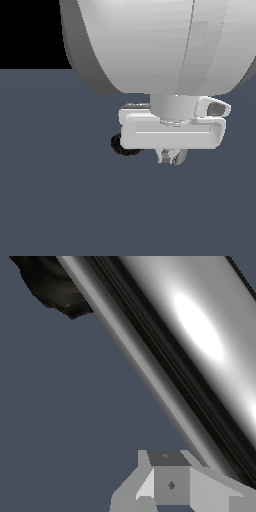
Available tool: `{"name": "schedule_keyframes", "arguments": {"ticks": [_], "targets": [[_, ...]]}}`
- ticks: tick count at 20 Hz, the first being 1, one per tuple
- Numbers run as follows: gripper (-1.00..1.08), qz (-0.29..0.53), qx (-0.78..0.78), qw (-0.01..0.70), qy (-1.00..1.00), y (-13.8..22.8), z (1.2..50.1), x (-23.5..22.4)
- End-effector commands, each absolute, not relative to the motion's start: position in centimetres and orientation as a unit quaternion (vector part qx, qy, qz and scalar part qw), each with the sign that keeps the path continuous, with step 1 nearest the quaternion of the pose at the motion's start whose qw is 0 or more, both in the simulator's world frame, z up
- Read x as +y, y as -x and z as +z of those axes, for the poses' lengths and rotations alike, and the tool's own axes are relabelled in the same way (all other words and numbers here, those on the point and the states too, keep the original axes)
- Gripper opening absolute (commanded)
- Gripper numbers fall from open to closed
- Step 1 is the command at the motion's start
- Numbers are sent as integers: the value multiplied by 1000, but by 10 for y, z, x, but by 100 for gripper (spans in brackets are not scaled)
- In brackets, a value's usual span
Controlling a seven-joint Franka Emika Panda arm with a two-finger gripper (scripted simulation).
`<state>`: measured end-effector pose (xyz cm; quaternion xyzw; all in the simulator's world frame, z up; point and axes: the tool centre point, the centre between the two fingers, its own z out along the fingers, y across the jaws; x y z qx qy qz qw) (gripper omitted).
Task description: Turn on the faucet by rotating a designated handle.
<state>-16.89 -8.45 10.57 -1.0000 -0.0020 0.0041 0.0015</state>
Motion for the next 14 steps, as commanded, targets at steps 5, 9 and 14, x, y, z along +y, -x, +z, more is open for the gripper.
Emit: {"name": "schedule_keyframes", "arguments": {"ticks": [5,9,14], "targets": [[-100,2,-1,1,1000,149,106,-102],[-100,2,0,1,1000,138,106,-113],[-100,2,1,1,1000,124,106,-126]]}}
